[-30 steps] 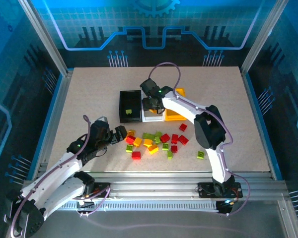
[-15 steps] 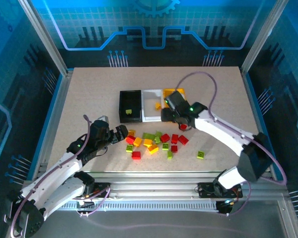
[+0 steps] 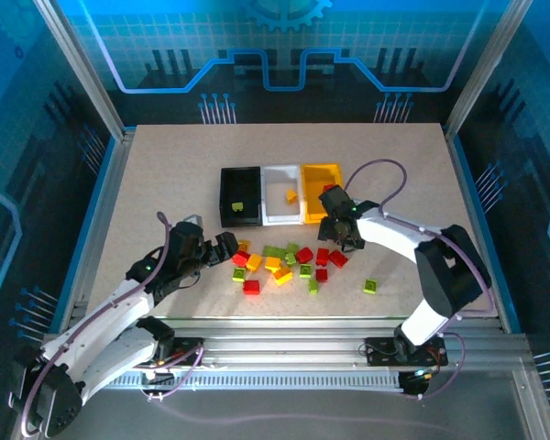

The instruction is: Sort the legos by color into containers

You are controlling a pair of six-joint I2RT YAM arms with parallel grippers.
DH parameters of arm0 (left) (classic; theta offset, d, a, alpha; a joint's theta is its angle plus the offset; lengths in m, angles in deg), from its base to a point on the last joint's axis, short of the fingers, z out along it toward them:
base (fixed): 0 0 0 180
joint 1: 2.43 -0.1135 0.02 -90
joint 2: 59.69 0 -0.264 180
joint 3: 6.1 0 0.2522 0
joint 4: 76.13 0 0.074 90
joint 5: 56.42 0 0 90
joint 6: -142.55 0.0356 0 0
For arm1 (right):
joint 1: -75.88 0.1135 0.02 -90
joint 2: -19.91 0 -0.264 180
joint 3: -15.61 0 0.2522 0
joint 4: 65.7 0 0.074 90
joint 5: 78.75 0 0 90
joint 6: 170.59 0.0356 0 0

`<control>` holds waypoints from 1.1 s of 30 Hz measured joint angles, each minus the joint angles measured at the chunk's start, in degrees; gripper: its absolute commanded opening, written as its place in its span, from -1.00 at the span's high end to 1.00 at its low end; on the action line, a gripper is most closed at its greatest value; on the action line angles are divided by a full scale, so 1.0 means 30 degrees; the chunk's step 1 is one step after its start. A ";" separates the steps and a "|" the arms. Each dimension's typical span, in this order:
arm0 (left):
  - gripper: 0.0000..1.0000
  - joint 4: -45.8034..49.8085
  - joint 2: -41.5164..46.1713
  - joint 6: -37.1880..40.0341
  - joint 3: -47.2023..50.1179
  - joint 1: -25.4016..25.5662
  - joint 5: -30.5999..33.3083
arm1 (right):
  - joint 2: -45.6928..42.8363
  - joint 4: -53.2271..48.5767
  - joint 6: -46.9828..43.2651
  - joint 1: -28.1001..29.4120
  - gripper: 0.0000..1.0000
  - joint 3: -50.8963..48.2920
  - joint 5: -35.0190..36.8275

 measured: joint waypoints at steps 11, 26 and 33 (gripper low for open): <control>-0.98 -0.0058 0.0000 -0.0007 0.0000 0.0000 0.0000 | 0.2106 0.0743 0.0772 -0.1064 0.13 0.0561 -0.0073; -0.98 -0.0066 -0.0058 0.0015 0.0000 0.0000 -0.0058 | -0.4022 0.0153 -0.1603 -0.0998 0.26 0.0882 -0.1056; -0.98 -0.0036 -0.0663 0.0022 0.0000 0.0000 -0.0073 | 0.1078 -0.0357 -0.3133 -0.1042 0.24 0.6892 -0.0670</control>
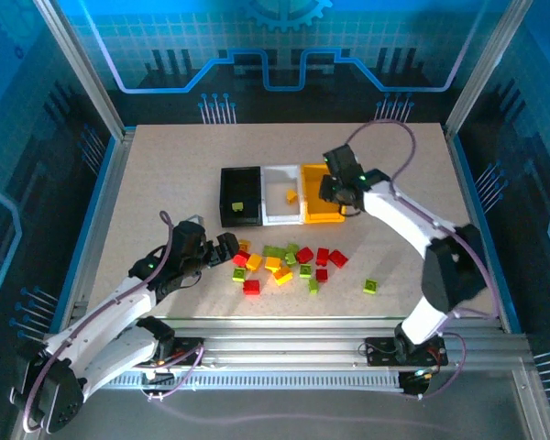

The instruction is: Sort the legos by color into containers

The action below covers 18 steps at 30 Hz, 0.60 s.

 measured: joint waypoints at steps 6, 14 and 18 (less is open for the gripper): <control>-0.98 0.0204 -0.0255 0.0007 0.0000 0.0000 0.0007 | 0.4408 -0.1064 -0.0437 -0.0022 0.16 0.3810 0.0357; -0.90 0.0291 -0.0685 0.0066 -0.0007 0.0000 0.0015 | 0.5676 -0.2033 -0.0510 -0.0015 -0.47 0.5763 0.0517; -0.84 0.0255 -0.1705 0.0233 -0.0124 0.0000 0.0015 | 0.4801 -0.1705 -0.0510 0.0102 -0.48 0.5187 0.0510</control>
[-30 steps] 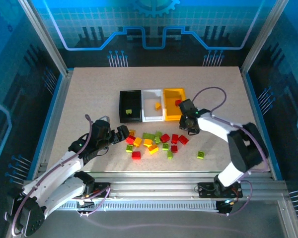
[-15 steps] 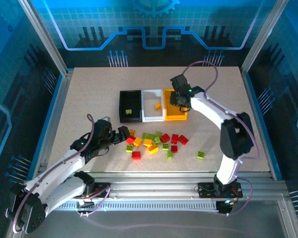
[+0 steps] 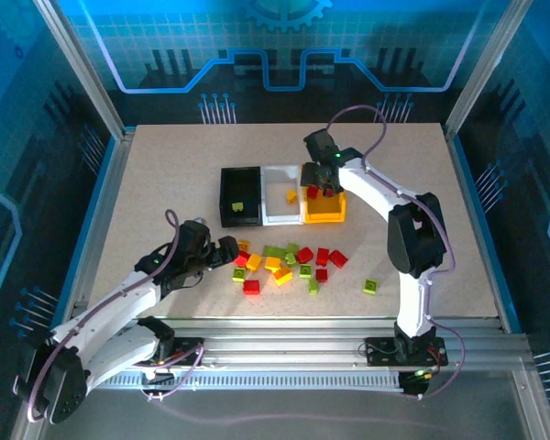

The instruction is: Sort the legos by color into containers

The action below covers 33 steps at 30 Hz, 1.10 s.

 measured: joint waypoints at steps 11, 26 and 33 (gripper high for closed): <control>-0.60 -0.2419 -0.5151 0.1035 -0.0481 0.0015 0.1574 | -0.5326 0.1537 0.0022 0.1231 -0.47 -0.4860 -0.0714; -0.13 -0.3628 -0.7621 0.1494 -0.1151 -0.0131 0.3279 | -0.6652 0.2448 0.0087 0.1166 -0.47 -0.6688 -0.0925; -0.09 -0.3738 -0.7628 0.1865 -0.0991 -0.0619 0.3359 | -0.6652 0.2557 0.0095 0.1137 -0.47 -0.6725 -0.0940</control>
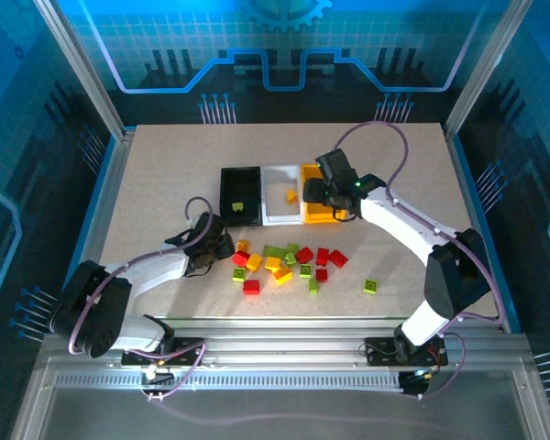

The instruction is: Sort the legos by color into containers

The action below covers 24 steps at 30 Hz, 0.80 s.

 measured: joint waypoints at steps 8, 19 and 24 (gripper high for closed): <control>0.44 -0.0313 -0.0648 0.0080 -0.0044 0.0022 -0.0073 | -0.0248 0.0109 0.0007 -0.0036 -0.47 -0.0270 0.0000; 0.41 0.1158 -0.0379 0.0087 -0.6200 0.3191 -0.0882 | -0.3024 0.0765 0.0729 -0.0291 -0.47 -0.4350 -0.0102; 0.41 0.0408 -0.5588 0.0474 -1.1264 0.3708 -0.1158 | -0.4575 0.0692 0.1093 -0.0386 -0.48 -0.6674 -0.0284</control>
